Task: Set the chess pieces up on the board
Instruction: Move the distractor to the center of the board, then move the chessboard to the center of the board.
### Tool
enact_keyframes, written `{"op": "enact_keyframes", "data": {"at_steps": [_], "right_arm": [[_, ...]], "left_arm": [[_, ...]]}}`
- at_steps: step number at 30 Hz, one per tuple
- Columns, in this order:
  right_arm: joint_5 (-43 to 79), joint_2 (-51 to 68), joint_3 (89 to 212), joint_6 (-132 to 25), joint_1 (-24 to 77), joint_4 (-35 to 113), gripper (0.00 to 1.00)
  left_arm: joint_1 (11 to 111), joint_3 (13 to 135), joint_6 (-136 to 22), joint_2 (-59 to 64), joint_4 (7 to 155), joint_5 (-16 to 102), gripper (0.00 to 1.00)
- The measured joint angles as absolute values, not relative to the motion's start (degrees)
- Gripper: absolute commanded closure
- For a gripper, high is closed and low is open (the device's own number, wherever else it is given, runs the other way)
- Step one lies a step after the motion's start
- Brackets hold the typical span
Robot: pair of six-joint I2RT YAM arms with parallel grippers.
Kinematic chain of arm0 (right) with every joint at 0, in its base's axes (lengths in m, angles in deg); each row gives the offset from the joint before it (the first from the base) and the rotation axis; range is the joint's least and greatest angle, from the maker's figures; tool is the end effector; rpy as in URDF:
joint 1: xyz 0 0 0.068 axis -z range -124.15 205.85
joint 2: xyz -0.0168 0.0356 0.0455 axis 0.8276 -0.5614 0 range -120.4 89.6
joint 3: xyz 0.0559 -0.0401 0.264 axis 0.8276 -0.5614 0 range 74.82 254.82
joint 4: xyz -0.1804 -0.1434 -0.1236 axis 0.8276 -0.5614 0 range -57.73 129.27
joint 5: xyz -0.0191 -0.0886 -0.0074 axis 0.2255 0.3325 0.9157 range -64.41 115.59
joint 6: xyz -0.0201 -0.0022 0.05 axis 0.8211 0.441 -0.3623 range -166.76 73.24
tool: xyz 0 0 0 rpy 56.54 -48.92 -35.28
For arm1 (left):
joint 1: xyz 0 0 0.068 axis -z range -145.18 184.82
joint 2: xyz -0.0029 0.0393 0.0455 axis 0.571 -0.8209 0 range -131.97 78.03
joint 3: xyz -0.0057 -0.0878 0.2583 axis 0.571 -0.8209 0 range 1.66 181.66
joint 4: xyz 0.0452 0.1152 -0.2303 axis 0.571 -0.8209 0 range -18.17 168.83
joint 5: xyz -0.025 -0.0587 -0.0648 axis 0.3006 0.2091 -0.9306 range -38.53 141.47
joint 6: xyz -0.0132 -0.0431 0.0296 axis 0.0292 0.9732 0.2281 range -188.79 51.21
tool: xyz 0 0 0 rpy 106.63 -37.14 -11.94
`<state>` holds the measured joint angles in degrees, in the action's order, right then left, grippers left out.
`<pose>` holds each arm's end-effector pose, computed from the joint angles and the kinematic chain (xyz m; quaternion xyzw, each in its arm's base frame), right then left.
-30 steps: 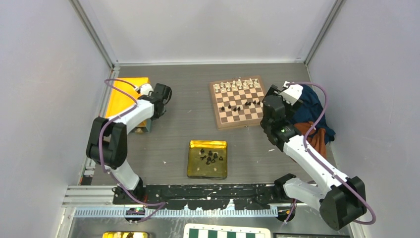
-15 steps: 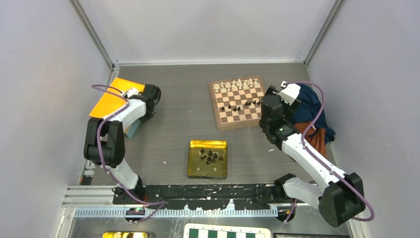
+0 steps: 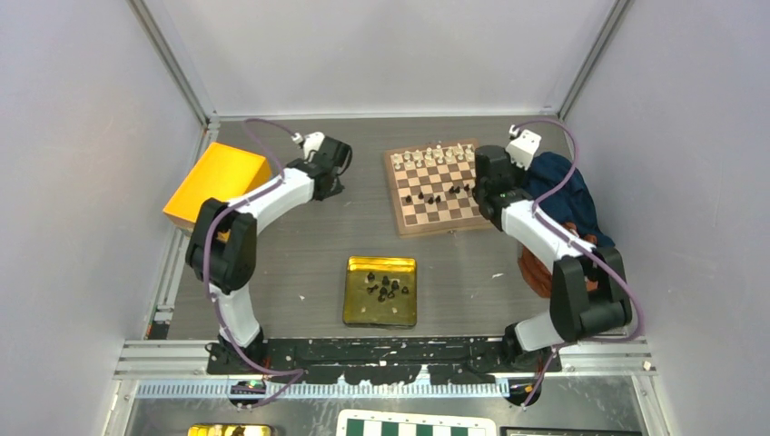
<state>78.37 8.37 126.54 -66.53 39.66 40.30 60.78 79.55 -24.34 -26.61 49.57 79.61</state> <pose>0.3024 0.0583 0.2604 0.2513 0.7623 -0.2219 0.5537 0.3593 -0.1563 0.2249 -0.2191 0.9042 0.0265 0.3657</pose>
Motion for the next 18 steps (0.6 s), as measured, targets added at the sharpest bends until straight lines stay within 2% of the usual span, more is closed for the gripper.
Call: {"op": "enact_keyframes", "data": {"at_steps": [4, 8, 18], "right_arm": [[75.48, 2.34, 131.79, -68.04, 43.58, 38.34, 0.99], [73.01, -3.87, 137.14, -68.73, 46.29, 36.30, 0.99], [67.13, -17.13, 145.32, -70.75, 50.16, 33.05, 0.99]], "left_arm": [[64.10, 82.61, -27.03, -30.26, 52.09, 75.67, 0.51], [65.00, 83.57, -28.04, -33.45, 54.45, 72.22, 0.40], [67.20, 87.29, -29.00, -39.09, 57.44, 67.30, 0.37]]}}
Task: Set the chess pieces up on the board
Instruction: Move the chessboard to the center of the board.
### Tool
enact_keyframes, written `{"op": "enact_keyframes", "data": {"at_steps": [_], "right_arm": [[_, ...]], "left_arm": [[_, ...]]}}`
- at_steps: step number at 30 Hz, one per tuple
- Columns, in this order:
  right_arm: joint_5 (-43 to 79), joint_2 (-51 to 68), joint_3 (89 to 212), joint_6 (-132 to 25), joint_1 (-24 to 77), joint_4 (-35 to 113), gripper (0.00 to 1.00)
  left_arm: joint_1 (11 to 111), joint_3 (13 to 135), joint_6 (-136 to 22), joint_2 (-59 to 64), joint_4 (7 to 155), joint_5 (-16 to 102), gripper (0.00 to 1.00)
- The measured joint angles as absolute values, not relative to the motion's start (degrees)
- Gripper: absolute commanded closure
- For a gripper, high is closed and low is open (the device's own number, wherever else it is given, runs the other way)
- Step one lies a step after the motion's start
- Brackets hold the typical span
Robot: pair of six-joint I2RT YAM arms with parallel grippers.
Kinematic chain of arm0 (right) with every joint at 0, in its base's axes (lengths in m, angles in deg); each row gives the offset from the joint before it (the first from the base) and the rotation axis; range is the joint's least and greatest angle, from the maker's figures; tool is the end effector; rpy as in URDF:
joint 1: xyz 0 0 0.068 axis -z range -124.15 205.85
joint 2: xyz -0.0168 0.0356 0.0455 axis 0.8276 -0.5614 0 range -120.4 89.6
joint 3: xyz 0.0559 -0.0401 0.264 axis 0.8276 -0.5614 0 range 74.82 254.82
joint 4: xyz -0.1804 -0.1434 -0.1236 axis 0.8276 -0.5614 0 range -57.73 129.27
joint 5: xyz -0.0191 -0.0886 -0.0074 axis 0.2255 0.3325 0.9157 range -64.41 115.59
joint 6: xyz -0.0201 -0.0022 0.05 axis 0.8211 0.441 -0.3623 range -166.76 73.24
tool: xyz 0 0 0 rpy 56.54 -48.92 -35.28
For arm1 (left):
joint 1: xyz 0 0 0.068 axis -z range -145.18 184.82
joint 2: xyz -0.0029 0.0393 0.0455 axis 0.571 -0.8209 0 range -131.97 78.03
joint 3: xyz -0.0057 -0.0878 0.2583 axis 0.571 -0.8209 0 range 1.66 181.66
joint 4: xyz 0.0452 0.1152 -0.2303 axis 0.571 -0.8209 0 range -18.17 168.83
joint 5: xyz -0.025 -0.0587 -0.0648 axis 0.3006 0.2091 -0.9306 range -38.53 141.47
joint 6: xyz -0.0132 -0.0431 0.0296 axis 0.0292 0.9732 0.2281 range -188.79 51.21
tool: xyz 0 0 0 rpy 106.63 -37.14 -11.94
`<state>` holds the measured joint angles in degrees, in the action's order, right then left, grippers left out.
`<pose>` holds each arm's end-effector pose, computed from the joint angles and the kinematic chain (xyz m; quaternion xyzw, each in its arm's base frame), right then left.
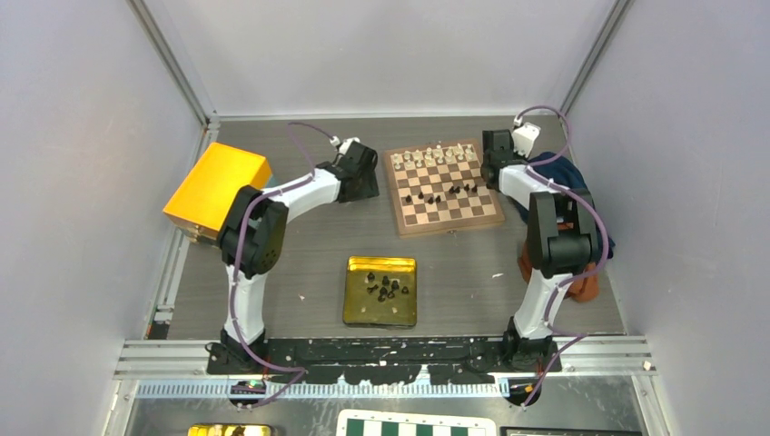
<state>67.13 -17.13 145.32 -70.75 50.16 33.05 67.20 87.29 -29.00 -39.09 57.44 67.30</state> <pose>0.4038 0.0165 0.2020 0.2772 0.8220 -0.2171 0.4475 0.3818 -0.2307 0.1854 -0.1044 0.9342 -0.0802 0.3317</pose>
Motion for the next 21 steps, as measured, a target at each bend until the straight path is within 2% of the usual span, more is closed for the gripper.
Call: {"op": "enact_keyframes", "data": {"at_steps": [21], "right_arm": [[52.42, -23.80, 154.43, -74.26, 53.46, 22.47, 0.99]], "left_arm": [[68.62, 91.83, -30.05, -43.53, 59.96, 62.71, 0.38]]}}
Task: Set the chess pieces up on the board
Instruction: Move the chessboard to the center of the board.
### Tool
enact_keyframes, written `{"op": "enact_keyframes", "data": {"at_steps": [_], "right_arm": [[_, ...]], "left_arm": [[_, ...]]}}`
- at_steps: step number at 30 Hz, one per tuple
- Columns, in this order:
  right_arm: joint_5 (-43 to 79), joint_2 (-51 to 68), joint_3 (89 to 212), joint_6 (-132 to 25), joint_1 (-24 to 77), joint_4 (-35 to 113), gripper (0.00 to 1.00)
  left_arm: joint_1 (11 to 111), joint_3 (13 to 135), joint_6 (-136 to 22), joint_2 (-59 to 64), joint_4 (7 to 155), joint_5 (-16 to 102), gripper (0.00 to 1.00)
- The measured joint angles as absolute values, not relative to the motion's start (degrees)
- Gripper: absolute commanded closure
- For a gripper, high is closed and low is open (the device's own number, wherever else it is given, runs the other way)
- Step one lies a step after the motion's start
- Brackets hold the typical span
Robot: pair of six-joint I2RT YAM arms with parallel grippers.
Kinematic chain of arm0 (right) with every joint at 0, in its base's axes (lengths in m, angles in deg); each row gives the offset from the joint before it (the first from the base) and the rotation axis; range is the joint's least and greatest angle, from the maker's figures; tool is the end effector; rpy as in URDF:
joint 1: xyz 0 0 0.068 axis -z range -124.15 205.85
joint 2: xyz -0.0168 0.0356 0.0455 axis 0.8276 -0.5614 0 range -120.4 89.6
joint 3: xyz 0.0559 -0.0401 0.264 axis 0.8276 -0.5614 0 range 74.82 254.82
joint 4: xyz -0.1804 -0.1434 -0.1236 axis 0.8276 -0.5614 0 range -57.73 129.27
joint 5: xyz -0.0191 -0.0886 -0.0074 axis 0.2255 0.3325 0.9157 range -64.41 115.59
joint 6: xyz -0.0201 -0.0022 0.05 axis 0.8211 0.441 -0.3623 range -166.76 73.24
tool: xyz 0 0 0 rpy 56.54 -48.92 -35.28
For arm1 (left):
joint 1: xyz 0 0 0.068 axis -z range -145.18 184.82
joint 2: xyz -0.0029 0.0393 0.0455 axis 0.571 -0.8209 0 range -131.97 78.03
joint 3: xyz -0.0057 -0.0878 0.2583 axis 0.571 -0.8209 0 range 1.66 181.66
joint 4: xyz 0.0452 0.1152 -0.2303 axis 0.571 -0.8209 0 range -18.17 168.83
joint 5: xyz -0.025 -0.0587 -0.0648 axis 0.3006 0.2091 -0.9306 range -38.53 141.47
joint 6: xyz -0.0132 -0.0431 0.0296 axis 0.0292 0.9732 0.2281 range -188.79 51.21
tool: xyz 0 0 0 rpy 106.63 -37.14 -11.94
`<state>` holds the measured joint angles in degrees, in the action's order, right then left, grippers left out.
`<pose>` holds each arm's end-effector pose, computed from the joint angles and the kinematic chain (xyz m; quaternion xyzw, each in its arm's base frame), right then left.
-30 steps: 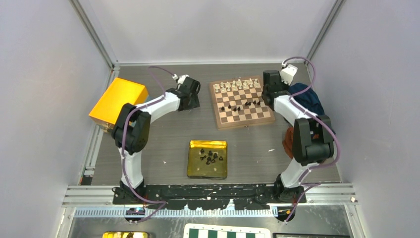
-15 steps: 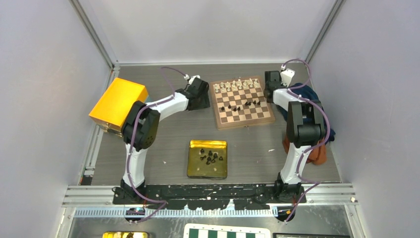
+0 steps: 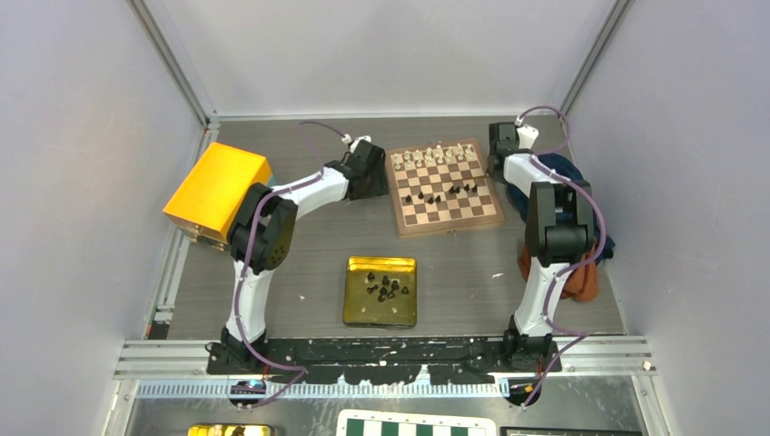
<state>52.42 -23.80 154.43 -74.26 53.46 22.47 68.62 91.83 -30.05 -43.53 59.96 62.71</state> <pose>0.4294 0.0018 0.1876 0.2754 0.8768 -0.1264 0.3732 0.3929 -0.2548 0.1784 -0.0736 0.9336 -0.1258 0.3272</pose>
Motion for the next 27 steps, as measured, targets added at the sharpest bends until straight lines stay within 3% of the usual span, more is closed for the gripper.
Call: {"op": "enact_keyframes", "data": {"at_steps": [27], "right_arm": [[43.53, -24.19, 150.76, -81.61, 52.89, 19.98, 0.99]], "left_arm": [[68.78, 92.77, -29.85, -44.75, 58.45, 65.11, 0.38]]}}
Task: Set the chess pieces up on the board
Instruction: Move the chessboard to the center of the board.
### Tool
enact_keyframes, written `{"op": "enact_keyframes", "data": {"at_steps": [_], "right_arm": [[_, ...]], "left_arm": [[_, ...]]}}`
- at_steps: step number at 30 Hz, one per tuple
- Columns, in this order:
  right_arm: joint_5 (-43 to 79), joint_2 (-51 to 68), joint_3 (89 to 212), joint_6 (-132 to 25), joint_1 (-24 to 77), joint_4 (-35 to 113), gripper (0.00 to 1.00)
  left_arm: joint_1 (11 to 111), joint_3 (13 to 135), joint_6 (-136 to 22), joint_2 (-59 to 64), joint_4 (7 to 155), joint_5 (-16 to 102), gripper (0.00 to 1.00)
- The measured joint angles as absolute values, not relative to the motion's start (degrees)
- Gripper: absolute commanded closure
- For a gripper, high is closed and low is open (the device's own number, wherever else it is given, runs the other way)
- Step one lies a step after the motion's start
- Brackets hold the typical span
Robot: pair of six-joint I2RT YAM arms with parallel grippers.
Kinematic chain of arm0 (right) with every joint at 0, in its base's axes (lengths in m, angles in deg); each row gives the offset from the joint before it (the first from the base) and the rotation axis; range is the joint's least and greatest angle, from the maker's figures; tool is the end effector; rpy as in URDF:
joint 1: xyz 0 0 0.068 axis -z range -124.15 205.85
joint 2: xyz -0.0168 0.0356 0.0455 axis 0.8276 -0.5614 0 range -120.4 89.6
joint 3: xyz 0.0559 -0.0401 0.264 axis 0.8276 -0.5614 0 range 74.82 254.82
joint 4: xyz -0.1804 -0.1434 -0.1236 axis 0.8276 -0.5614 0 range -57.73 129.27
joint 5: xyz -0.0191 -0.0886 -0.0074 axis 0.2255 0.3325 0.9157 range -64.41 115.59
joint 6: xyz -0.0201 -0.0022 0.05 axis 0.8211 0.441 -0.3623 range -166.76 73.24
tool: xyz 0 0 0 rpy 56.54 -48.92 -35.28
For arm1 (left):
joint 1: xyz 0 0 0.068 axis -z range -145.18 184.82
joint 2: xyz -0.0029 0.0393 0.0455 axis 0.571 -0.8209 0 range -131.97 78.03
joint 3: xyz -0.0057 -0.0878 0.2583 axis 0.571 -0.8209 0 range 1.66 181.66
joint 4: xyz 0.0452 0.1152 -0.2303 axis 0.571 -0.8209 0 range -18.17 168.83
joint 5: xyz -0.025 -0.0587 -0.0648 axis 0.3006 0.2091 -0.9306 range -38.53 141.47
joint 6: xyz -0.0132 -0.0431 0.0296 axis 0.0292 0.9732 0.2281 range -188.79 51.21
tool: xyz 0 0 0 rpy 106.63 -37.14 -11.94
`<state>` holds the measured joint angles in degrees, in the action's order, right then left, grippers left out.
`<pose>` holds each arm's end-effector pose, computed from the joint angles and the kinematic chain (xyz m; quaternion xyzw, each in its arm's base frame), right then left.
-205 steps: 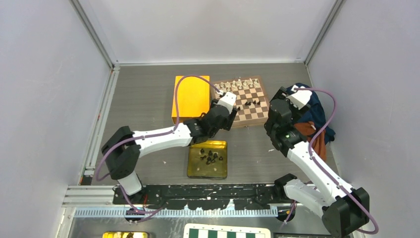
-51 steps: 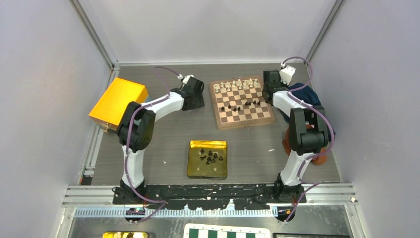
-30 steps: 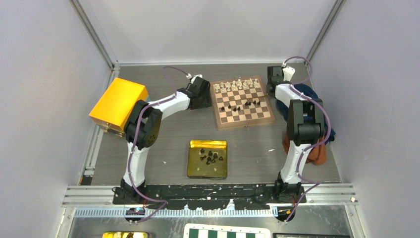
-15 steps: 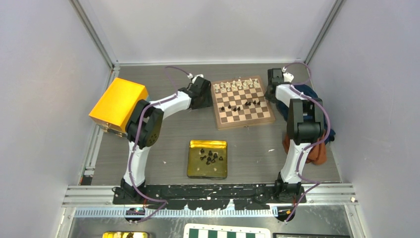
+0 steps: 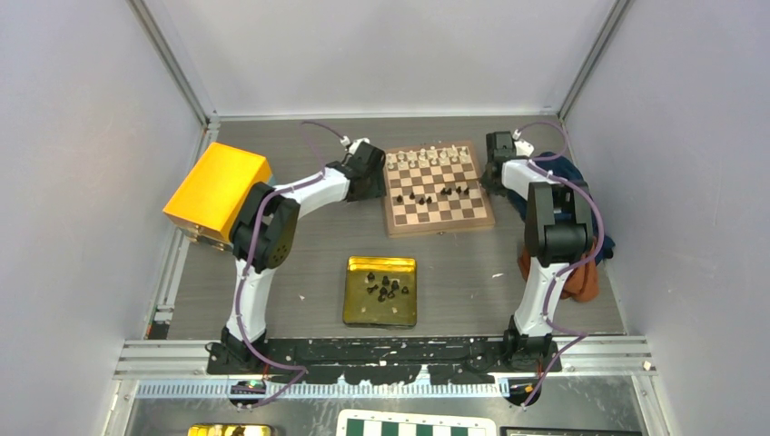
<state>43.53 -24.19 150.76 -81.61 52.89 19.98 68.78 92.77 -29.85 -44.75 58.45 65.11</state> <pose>0.4154 0.0105 0.1615 0.3027 0.8989 -0.0509 0.3128 0.3943 -0.2555 0.1723 -0.0793 0.9364 -0.1015 0.3264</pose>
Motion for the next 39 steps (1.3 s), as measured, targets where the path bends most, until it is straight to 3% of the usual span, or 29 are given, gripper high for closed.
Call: {"op": "enact_keyframes", "data": {"at_steps": [39], "right_arm": [[45.78, -20.48, 144.20, -86.61, 42.88, 22.51, 0.98]], "left_arm": [[64.67, 83.81, -30.77, -36.69, 57.16, 71.23, 0.37]]}}
